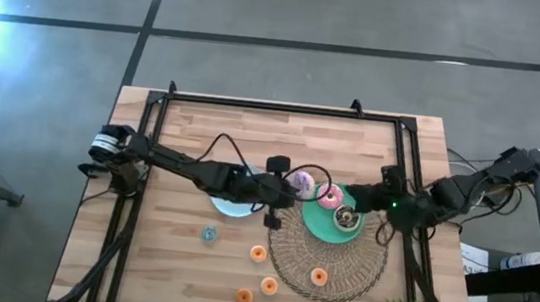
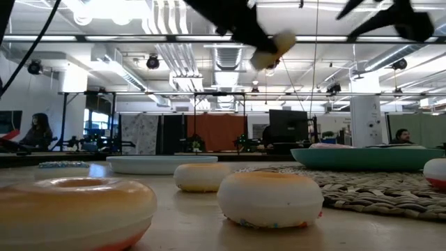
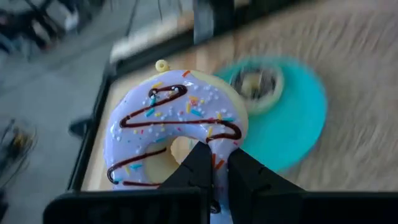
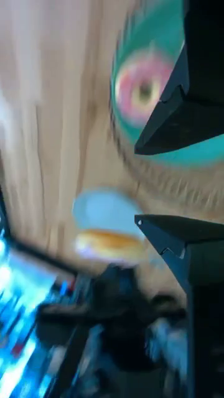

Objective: Pick & Place donuts
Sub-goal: Put the large purple donut onto the green plate

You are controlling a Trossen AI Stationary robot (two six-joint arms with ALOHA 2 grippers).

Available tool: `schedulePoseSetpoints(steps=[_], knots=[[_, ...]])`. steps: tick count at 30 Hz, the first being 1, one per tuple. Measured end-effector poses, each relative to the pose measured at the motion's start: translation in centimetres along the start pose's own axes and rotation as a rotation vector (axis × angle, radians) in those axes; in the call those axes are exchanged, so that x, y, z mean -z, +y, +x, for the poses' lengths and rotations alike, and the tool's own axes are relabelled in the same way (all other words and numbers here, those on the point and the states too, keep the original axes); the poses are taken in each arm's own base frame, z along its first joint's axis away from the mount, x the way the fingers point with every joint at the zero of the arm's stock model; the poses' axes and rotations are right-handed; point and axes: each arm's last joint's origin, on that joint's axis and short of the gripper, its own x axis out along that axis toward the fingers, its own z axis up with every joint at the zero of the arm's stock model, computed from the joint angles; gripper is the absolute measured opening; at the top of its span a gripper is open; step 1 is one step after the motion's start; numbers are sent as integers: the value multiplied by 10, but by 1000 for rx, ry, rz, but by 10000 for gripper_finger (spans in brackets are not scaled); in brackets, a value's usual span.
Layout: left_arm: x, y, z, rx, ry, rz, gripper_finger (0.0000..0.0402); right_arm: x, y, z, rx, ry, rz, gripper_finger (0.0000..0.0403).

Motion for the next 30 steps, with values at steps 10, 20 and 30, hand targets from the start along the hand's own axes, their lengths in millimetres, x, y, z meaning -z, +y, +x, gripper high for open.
schedulePoseSetpoints(steps=[10, 20, 30], knots=[[-6, 1, 4, 16, -84, -63, 5, -2, -4, 41, -191, 49, 79, 210], [2, -4, 17, 32, -52, -81, 5, 2, 18, 60, -170, 136, 14, 226], [5, -5, 19, 25, -30, -80, 5, 8, 18, 70, -119, 157, 6, 232]])
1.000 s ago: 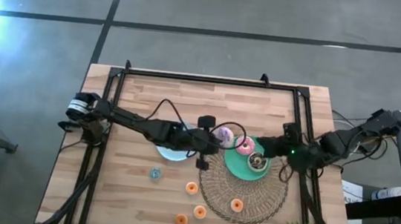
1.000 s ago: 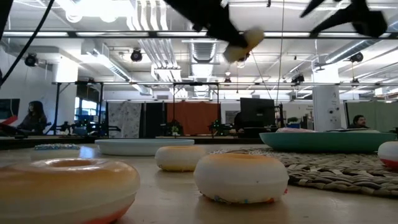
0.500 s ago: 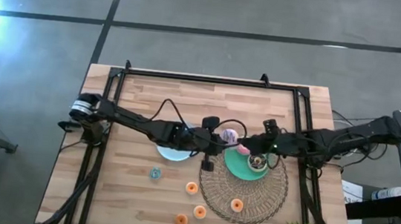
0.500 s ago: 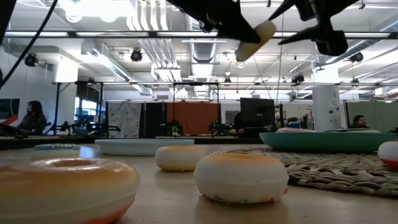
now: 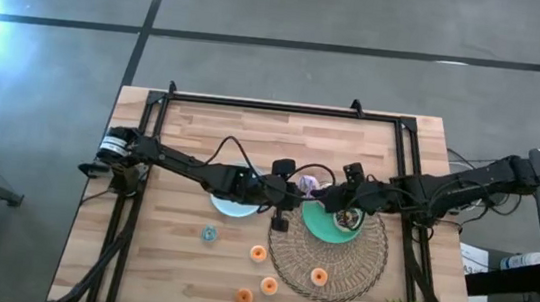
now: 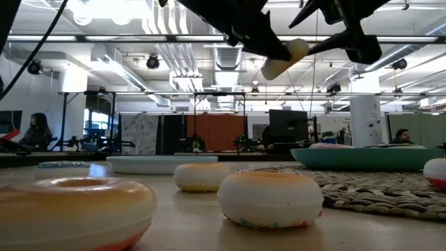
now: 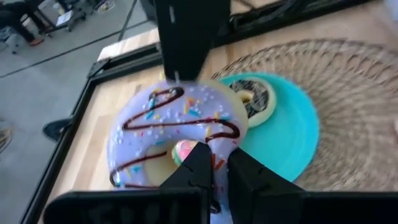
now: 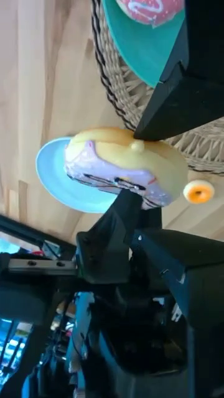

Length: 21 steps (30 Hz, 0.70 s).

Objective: Pick & Place donuts
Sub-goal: Put the large purple donut onto the green plate

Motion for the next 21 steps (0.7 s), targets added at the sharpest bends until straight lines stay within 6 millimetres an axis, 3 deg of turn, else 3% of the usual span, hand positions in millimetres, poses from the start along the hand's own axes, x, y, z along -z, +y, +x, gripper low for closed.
schedulePoseSetpoints(steps=[10, 21], knots=[[3, 1, 0, -47, 34, -6, 5, -6, -12, -16, 88, -24, 6, 237], [-2, 1, 2, 9, -38, -33, 5, 2, -9, 2, 88, -4, -9, 238]])
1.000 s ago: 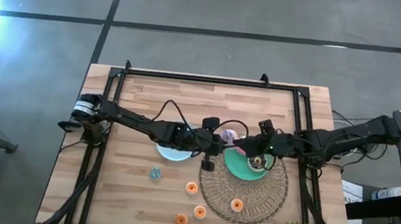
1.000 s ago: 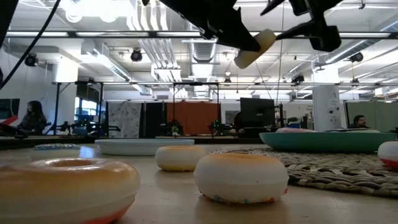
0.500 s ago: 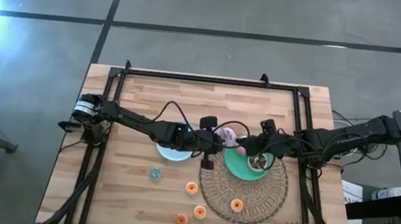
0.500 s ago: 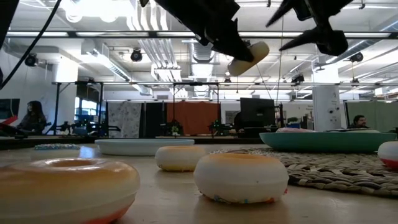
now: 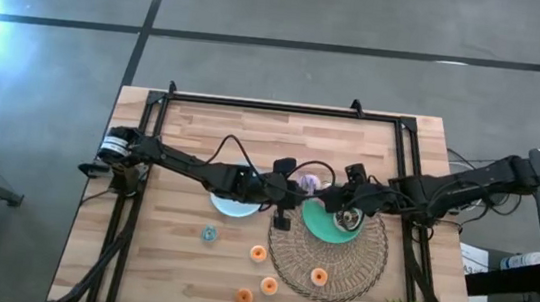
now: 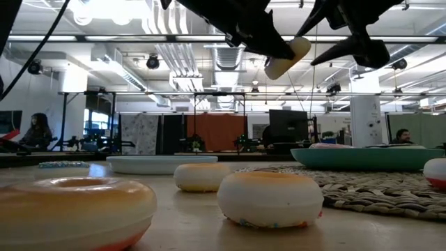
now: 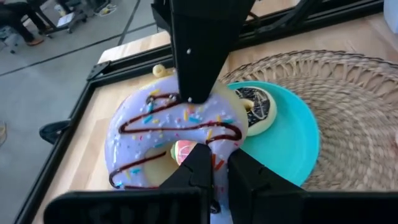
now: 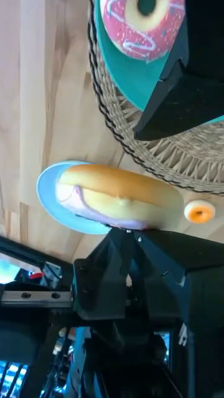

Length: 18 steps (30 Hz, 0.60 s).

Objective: Pick & Place donuts
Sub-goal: Put the large purple donut onto the green plate

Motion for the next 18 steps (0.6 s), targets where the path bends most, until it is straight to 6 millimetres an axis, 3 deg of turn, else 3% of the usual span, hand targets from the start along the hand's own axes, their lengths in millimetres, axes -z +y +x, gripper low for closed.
schedulePoseSetpoints(steps=[12, 18], knots=[[-2, -1, 0, 17, -19, -35, 5, -1, 6, 4, -48, -17, -4, 236], [-1, 0, 0, 17, -14, -57, 7, -1, 6, 4, -47, -15, 0, 202]])
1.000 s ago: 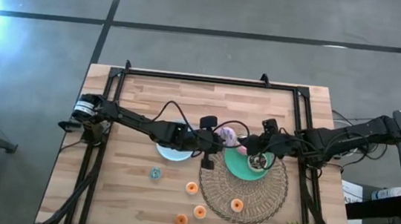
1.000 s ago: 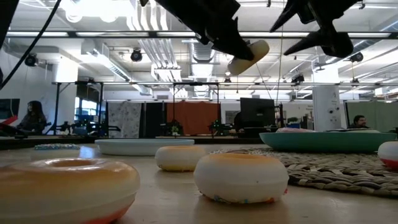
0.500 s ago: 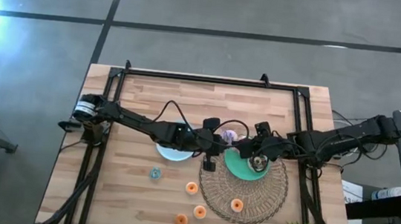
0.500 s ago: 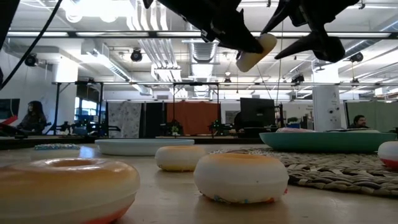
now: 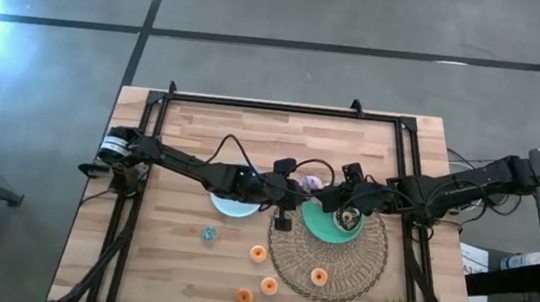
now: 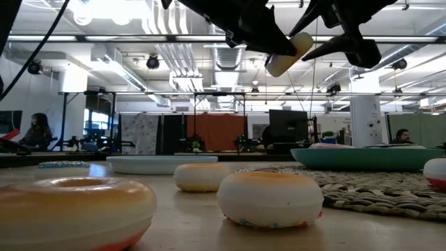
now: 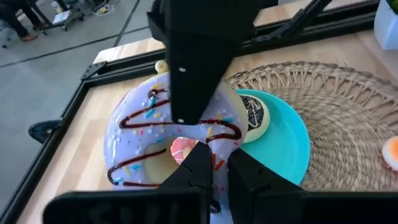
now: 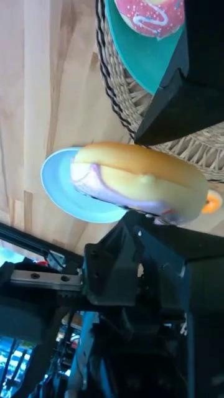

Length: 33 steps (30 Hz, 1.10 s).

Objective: Pick & Place donuts
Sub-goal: Put the large purple donut onto the green plate

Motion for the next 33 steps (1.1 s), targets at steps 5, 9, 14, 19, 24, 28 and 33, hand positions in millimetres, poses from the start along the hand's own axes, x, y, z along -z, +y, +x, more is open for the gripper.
schedulePoseSetpoints(steps=[5, 9, 14, 19, 24, 28, 33], knots=[[0, 0, 0, 1, 1, -36, 48, 0, 0, 0, 2, 4, 0, 142], [0, -2, 0, 4, 0, -39, 94, 0, -1, 0, 8, 6, -4, 88], [-1, -6, -2, 5, -3, -39, 137, 2, -8, -1, 75, 20, -30, 25], [-1, -10, -9, -72, 36, -19, 156, 5, -24, -3, 229, 58, -12, 20], [1, -9, -19, -86, 112, -36, 158, 10, -30, -4, 267, 189, -3, 22], [6, -8, -25, -87, 182, -86, 158, 15, -35, -3, 275, 301, 19, 22], [11, -7, -28, -98, 237, -118, 158, 22, -47, 1, 297, 353, 49, 22]])
